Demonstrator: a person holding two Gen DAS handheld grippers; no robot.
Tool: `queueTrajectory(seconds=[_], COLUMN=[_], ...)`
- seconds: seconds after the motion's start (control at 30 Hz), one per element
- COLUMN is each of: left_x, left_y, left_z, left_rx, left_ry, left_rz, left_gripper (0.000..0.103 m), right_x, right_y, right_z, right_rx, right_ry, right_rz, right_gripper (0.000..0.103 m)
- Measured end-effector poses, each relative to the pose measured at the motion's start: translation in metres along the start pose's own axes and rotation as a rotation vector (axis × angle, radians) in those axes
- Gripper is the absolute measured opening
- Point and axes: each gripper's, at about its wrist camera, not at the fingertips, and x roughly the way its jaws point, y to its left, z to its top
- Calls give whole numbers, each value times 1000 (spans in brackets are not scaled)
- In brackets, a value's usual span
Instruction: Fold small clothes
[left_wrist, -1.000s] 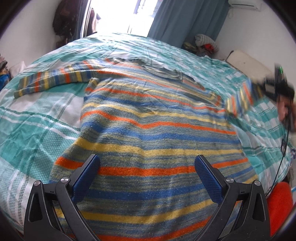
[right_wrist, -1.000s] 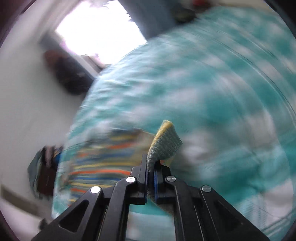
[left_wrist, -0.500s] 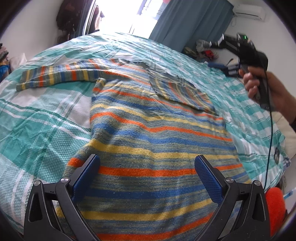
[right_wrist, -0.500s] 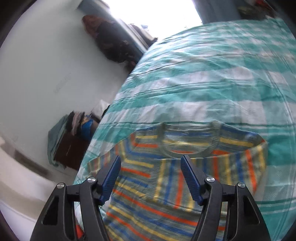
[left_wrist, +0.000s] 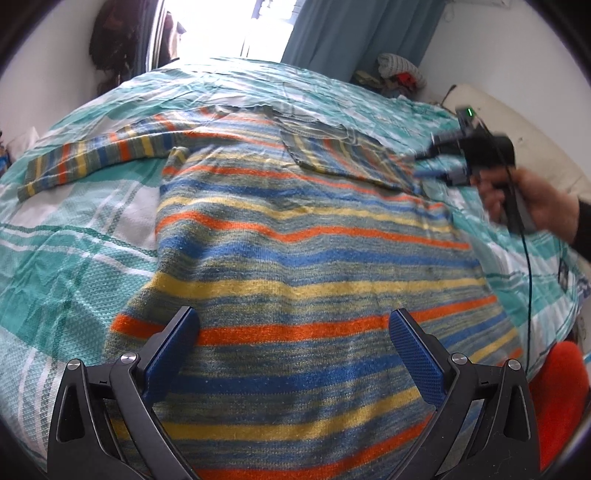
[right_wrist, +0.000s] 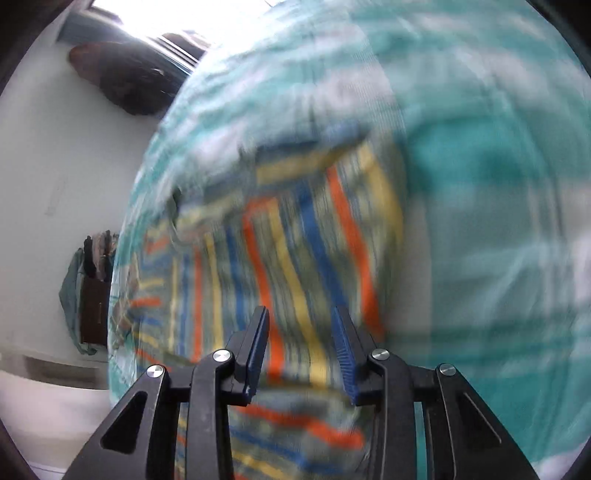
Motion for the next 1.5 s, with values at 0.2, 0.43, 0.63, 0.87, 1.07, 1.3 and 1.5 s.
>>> queueTrajectory(seconds=[0.2,0.43,0.63,0.87,1.07,1.3,1.5], left_x=[13,11,6,-31,-71,-75,-77], left_y=[-10,-11,-15,-21,-28,4,7], left_z=[-4,-6,-16,-50,-64,-52,-57], left_rx=[66,77,115,166,174,7,-15], left_ry=[28,29,48,147,117,66,114], left_rz=[59,61,81,58,52,126,126], left_gripper=[102,102,102,102,102,102,101], right_x=[26,-16,-46,-68,-102,-133,-88], right_y=[-30,10,61,42,39,63,88], right_z=[39,7,-126,-300,-353,-328,-339], right_rx=[86,-52,-320,-348,-330,-327,-384], right_ry=[-42,-129,-8,13,58,-125,-60], right_rz=[-169,-169,-55,-133,-143,-99,-114], right_gripper=[23,22,43,50,53,53,53])
